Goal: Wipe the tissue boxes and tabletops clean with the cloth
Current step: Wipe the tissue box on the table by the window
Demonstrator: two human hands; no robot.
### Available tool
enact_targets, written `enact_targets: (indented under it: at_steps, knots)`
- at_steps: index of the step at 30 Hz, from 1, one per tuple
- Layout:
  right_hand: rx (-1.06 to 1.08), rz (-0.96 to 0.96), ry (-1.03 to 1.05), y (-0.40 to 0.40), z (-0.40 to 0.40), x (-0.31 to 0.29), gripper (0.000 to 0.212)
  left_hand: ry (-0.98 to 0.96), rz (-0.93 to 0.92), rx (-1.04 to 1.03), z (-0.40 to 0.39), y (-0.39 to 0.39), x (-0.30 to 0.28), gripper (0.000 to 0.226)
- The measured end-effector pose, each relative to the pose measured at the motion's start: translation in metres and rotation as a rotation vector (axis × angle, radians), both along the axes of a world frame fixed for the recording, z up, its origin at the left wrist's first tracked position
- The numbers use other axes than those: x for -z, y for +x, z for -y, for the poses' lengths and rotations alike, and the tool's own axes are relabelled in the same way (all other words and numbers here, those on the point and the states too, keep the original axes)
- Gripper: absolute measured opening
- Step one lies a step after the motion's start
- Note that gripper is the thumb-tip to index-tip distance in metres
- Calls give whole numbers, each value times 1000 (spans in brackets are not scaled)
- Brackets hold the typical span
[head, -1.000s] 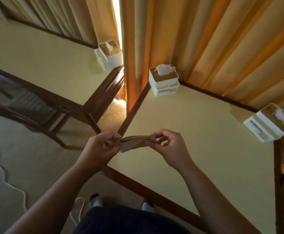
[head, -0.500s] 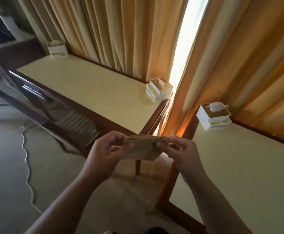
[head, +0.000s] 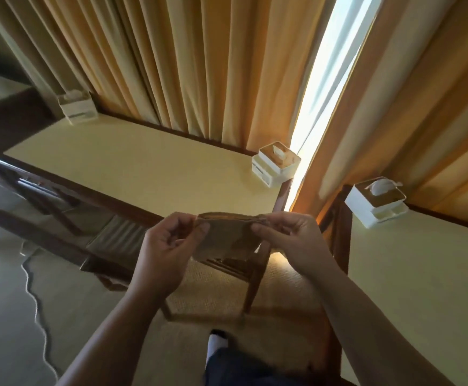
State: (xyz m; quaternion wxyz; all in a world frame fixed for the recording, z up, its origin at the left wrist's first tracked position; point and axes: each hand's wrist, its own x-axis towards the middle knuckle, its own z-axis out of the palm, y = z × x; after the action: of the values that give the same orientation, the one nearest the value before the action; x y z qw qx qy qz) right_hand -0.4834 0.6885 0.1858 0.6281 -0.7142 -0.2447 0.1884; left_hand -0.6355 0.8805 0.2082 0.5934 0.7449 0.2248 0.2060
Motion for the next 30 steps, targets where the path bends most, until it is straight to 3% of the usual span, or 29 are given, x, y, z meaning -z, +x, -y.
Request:
enact_targets:
  at_steps: [4,8,11,17,23,30]
  knots:
    - [61,-4,-23,39,-37,-3,35,-33,2,64,-45,48,-2,17]
    - [101,5,-36,79,-71,-17,20,9,55,137,-90,102,-12,4]
    - [118,28,-29,107,-96,-29,26,44,108,172,-120,139,-20,9]
    - [148,89,-79,157,-133,-34,12,-28,146,245,-165,199,-12,7]
    - [185,17,-193,188,-173,12,10,6,-12,309,-216,248,35,19]
    - [144,-252,-467,205,-255,114,5,-11,-358,307,-298,276,138,8]
